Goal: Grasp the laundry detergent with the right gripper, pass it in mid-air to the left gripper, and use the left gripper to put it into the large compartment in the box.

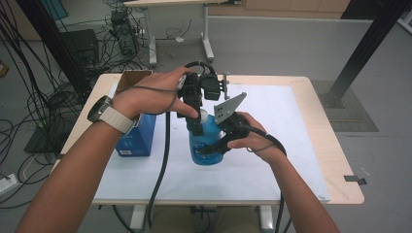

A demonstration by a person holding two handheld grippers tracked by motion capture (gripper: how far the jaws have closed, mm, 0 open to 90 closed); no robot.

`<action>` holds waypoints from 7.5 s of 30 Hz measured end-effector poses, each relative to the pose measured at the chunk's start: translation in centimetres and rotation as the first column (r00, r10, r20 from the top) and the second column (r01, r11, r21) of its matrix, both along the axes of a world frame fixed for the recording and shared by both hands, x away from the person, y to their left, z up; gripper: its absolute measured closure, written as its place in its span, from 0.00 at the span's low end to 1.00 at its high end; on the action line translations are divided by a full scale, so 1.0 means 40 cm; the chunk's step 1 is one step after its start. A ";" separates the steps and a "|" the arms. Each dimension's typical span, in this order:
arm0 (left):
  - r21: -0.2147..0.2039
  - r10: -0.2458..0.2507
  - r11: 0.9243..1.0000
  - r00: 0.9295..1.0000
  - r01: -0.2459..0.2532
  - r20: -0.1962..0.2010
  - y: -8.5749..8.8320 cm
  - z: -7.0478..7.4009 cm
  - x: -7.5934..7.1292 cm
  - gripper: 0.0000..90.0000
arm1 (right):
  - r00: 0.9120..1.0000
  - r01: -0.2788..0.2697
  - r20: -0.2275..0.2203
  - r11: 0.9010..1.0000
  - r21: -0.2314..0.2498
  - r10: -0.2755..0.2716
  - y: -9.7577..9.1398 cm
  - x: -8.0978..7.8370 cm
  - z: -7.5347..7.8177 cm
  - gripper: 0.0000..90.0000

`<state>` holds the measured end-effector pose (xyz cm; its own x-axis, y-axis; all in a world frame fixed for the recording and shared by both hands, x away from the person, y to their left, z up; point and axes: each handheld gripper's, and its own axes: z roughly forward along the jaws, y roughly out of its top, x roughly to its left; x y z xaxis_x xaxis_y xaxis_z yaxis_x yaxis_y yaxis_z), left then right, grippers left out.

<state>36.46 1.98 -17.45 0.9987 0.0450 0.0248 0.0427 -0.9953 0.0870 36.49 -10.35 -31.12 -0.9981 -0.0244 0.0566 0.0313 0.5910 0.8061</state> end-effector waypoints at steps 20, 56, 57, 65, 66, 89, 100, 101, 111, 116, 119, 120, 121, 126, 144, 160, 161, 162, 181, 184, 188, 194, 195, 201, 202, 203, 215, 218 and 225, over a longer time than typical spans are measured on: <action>-0.008 0.004 1.000 1.000 -0.004 0.006 0.009 0.002 -0.001 0.09 | 1.000 0.004 -0.003 1.000 -0.007 -0.004 0.002 0.000 -0.003 0.49; -0.015 0.009 1.000 1.000 -0.009 0.017 0.007 0.000 -0.003 0.09 | 1.000 0.009 -0.007 1.000 -0.002 -0.009 -0.004 -0.003 0.000 0.49; -0.015 0.009 1.000 1.000 -0.009 0.017 0.007 -0.001 -0.003 0.09 | 1.000 0.009 -0.004 1.000 -0.002 -0.009 -0.004 -0.003 0.000 0.49; -0.016 0.009 1.000 1.000 -0.009 0.019 0.008 -0.004 0.000 0.09 | 1.000 0.010 -0.003 1.000 0.000 -0.010 -0.004 -0.002 0.000 0.49; -0.015 0.008 1.000 1.000 -0.008 0.020 0.008 -0.004 0.000 0.09 | 1.000 0.010 -0.005 1.000 0.000 -0.010 -0.004 -0.002 -0.001 0.49; -0.022 0.002 1.000 1.000 -0.001 0.016 0.000 -0.014 -0.001 0.09 | 1.000 0.007 -0.005 1.000 0.000 -0.007 -0.003 -0.004 0.000 0.49; -0.019 -0.006 1.000 1.000 0.006 -0.001 -0.007 -0.037 0.003 0.09 | 1.000 0.007 -0.003 1.000 0.007 -0.007 -0.004 -0.006 0.002 0.49; -0.019 -0.006 1.000 1.000 0.006 -0.002 -0.008 -0.040 0.003 0.10 | 1.000 0.009 -0.003 1.000 0.007 -0.009 -0.004 -0.007 0.002 0.49; -0.012 -0.018 1.000 1.000 0.018 -0.018 -0.016 -0.064 0.003 0.11 | 1.000 0.006 -0.007 1.000 0.007 -0.006 -0.001 -0.011 0.004 0.49; -0.016 -0.023 1.000 0.999 0.023 -0.022 -0.015 -0.070 0.004 0.11 | 1.000 0.002 -0.008 1.000 0.012 -0.002 -0.001 -0.013 0.006 0.49; -0.018 -0.025 1.000 0.999 0.025 -0.022 -0.016 -0.070 0.002 0.13 | 1.000 -0.001 0.000 1.000 0.019 0.001 0.000 -0.012 0.006 0.49; -0.018 -0.028 0.999 0.999 0.028 -0.023 -0.017 -0.070 0.002 0.13 | 1.000 0.000 0.000 1.000 0.017 0.000 0.001 -0.012 0.006 0.49; -0.019 -0.031 0.999 0.999 0.030 -0.023 -0.017 -0.071 0.002 0.14 | 1.000 -0.001 0.000 1.000 0.018 0.001 0.001 -0.012 0.006 0.49; -0.022 -0.031 0.999 0.999 0.030 -0.029 -0.015 -0.073 0.002 0.15 | 1.000 0.000 -0.002 1.000 0.017 0.000 0.001 -0.014 0.005 0.49; -0.040 -0.030 0.999 0.999 0.028 -0.045 -0.010 -0.080 0.004 0.16 | 0.999 0.001 -0.039 1.000 0.012 -0.001 0.002 -0.016 0.001 0.49; -0.048 -0.049 0.998 0.997 0.046 -0.057 -0.012 -0.082 0.000 0.30 | 0.999 -0.003 -0.042 1.000 0.027 0.004 0.002 -0.014 0.001 0.49; -0.049 -0.051 0.998 0.997 0.048 -0.058 -0.012 -0.082 -0.001 0.31 | 0.999 -0.003 -0.042 1.000 0.027 0.004 0.002 -0.014 0.001 0.49; -0.052 -0.052 0.997 0.997 0.049 -0.059 -0.012 -0.082 -0.002 0.32 | 0.999 -0.003 -0.043 1.000 0.027 0.005 0.002 -0.015 0.001 0.49; -0.048 -0.071 0.997 0.994 0.067 -0.081 -0.011 -0.082 -0.007 0.42 | 1.000 -0.003 -0.024 1.000 0.025 0.003 0.004 -0.016 0.005 0.49; -0.054 -0.071 0.996 0.994 0.067 -0.081 -0.009 -0.082 -0.006 0.42 | 0.999 -0.005 -0.039 1.000 0.030 0.006 0.004 -0.018 0.006 0.49; -0.056 -0.073 0.996 0.994 0.069 -0.078 -0.009 -0.081 -0.007 0.42 | 0.999 -0.003 -0.032 1.000 0.028 0.004 0.002 -0.018 0.007 0.49; -0.057 -0.072 0.996 0.995 0.068 -0.075 -0.010 -0.081 -0.009 0.42 | 1.000 -0.002 -0.026 1.000 0.026 0.002 0.001 -0.019 0.008 0.49; -0.055 -0.072 0.996 0.995 0.068 -0.075 -0.010 -0.081 -0.009 0.42 | 1.000 -0.001 -0.028 1.000 0.024 0.002 0.001 -0.019 0.009 0.49; -0.050 -0.075 0.996 0.995 0.072 -0.071 -0.012 -0.080 -0.010 0.42 | 1.000 0.000 -0.028 1.000 0.026 0.001 0.001 -0.021 0.009 0.49; -0.050 -0.076 0.996 0.995 0.072 -0.070 -0.012 -0.080 -0.011 0.42 | 1.000 0.001 -0.026 1.000 0.026 0.000 0.001 -0.021 0.009 0.49; -0.047 -0.075 0.996 0.995 0.072 -0.070 -0.012 -0.080 -0.011 0.42 | 1.000 0.001 -0.024 1.000 0.025 -0.001 0.001 -0.021 0.010 0.49; -0.057 -0.075 0.996 0.995 0.071 -0.064 -0.012 -0.080 -0.011 0.42 | 1.000 0.004 -0.013 1.000 0.018 -0.004 -0.002 -0.020 0.012 0.49; -0.056 -0.075 0.996 0.995 0.071 -0.064 -0.012 -0.080 -0.012 0.42 | 1.000 0.004 -0.017 1.000 0.017 -0.004 -0.003 -0.021 0.013 0.49; -0.063 -0.072 0.996 0.995 0.068 -0.062 -0.011 -0.077 -0.014 0.42 | 1.000 0.007 -0.010 1.000 0.021 -0.007 -0.004 -0.021 0.014 0.49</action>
